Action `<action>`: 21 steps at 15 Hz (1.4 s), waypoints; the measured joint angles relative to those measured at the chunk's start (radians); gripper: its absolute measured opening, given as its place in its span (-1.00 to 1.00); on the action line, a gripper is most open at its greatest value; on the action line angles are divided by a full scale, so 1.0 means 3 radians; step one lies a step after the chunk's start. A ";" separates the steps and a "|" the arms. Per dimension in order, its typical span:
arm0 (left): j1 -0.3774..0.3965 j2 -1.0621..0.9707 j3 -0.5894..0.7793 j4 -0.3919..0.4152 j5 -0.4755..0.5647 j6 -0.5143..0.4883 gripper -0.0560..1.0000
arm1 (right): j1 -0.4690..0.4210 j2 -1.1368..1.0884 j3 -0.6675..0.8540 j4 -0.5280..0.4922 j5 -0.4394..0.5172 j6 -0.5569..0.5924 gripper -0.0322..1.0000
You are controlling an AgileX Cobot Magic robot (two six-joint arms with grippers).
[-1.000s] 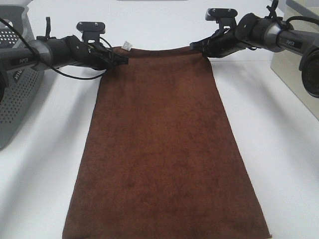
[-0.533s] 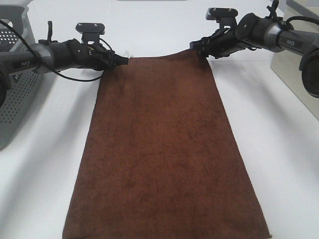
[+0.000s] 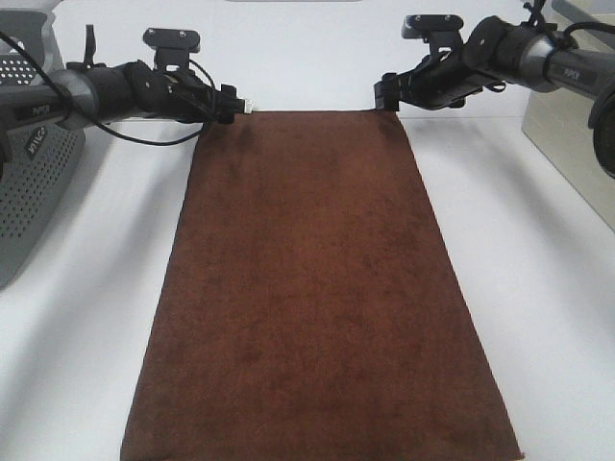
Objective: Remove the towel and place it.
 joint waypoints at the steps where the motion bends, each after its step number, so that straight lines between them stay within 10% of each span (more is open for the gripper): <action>1: 0.0000 -0.0073 0.0000 0.0053 0.0157 0.0000 0.57 | -0.0030 -0.0080 0.0000 -0.0017 0.0077 0.0000 0.67; 4: 0.0003 -0.0343 -0.0003 0.0150 0.0750 0.0000 0.57 | -0.0037 -0.0397 0.0000 -0.0037 0.0563 0.0000 0.67; 10: 0.0003 -0.1207 -0.0003 0.0553 0.2647 -0.0607 0.82 | -0.0033 -0.1447 0.0000 -0.0377 0.2620 0.0400 0.67; 16: 0.0700 -0.1950 -0.0013 0.0923 0.3570 -0.1003 0.86 | -0.0583 -0.2460 0.0240 -0.0627 0.2637 0.0593 0.67; 21: 0.0923 -0.2570 0.0773 0.0760 0.3633 -0.0830 0.84 | -0.0827 -0.3890 0.1947 -0.0660 0.2660 0.0580 0.66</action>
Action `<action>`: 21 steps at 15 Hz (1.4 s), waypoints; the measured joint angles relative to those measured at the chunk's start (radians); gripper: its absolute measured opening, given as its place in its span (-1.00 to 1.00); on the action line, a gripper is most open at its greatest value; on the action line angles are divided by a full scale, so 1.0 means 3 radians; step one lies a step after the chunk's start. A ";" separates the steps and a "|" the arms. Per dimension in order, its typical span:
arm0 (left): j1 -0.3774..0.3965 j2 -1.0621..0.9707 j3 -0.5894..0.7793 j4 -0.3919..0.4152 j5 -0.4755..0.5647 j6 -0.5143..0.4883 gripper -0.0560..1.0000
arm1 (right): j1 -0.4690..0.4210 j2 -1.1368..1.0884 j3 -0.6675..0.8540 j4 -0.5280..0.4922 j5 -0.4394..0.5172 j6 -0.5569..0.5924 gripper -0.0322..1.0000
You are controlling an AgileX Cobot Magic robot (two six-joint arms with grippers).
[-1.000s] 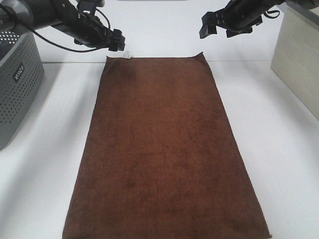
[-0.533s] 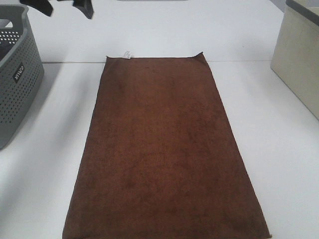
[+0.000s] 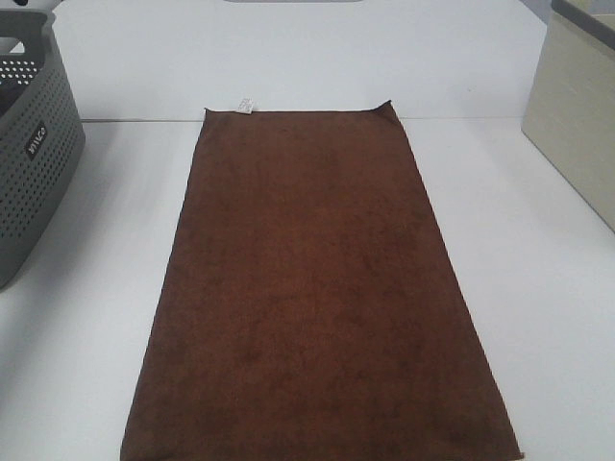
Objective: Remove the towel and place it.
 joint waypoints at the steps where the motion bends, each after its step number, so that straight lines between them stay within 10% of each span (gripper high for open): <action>1: 0.0000 -0.0270 0.0397 -0.0017 -0.0047 0.0003 0.84 | 0.0000 -0.0317 0.0407 0.0003 0.0007 0.0000 0.66; 6: 0.0000 -0.1867 0.2193 0.0083 -0.0510 -0.0033 0.84 | 0.0000 -0.1830 0.1953 0.0000 -0.0103 -0.0013 0.65; 11: 0.0000 -0.3063 0.3047 0.0437 -0.0523 -0.0210 0.84 | 0.0000 -0.2993 0.3097 0.0000 -0.0327 0.0220 0.62; 21: 0.0000 -0.5133 0.4740 0.0677 -0.1133 -0.0210 0.84 | 0.0000 -0.4597 0.3613 -0.0367 -0.0397 0.0117 0.60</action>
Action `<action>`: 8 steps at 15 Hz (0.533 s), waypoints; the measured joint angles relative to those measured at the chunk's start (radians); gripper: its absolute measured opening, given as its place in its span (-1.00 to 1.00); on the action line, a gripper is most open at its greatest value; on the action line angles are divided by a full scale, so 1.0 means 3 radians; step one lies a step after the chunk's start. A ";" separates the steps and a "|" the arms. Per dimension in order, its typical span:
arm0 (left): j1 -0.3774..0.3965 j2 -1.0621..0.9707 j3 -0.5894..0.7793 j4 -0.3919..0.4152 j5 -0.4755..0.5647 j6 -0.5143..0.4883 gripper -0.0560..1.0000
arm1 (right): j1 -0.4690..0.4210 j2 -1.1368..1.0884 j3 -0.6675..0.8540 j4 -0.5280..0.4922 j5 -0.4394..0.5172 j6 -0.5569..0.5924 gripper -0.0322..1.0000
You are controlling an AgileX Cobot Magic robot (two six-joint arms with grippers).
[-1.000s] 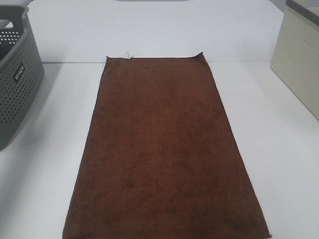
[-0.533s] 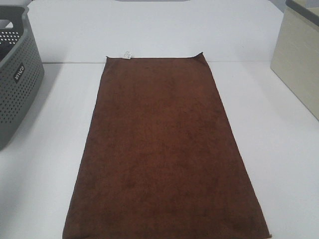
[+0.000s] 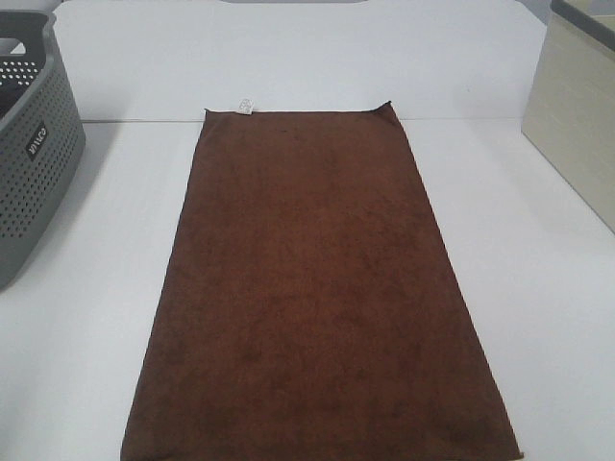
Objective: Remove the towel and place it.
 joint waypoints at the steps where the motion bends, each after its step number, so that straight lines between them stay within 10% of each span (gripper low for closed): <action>1: 0.0000 -0.0190 0.0097 -0.0003 0.0040 0.0000 0.84 | 0.0000 -0.0083 0.0000 0.0000 0.0003 0.0000 0.60; 8: 0.0000 -0.1317 0.0177 -0.0240 0.0787 0.0000 0.83 | 0.0000 -0.0417 0.0253 0.0000 0.0417 0.0000 0.57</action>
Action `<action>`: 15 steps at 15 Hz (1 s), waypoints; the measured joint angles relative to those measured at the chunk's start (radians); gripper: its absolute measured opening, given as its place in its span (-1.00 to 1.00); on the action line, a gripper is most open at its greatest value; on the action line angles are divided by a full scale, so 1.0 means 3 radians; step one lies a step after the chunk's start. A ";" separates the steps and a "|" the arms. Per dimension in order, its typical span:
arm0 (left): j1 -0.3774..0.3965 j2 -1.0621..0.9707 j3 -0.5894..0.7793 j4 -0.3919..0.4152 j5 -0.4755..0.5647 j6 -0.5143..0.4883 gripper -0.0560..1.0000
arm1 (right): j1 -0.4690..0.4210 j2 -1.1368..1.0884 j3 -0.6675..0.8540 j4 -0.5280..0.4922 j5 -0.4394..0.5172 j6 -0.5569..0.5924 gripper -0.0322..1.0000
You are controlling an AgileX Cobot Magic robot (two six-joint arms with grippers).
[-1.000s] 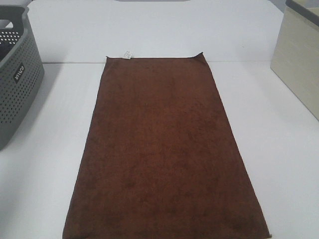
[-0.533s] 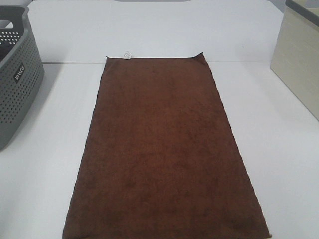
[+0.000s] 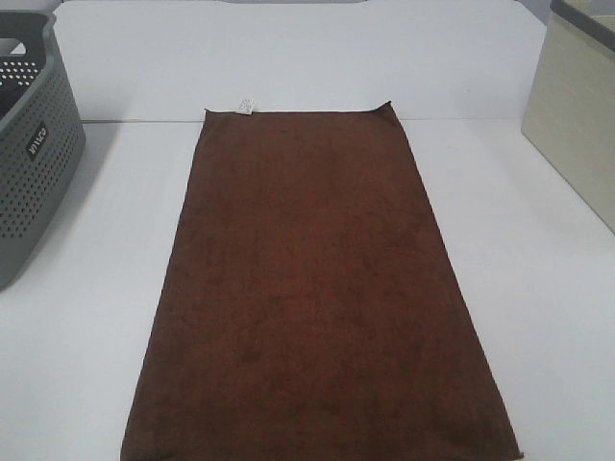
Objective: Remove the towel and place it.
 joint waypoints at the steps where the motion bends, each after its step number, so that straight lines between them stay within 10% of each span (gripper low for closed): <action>1: 0.0000 0.0000 0.0000 0.0000 0.0003 0.0003 0.83 | 0.0000 0.0000 0.0013 0.0003 0.0007 0.0000 0.55; 15: 0.0000 0.0000 0.0077 -0.0167 -0.0157 0.0077 0.83 | 0.0117 0.0000 0.0183 -0.0003 -0.0507 -0.0037 0.52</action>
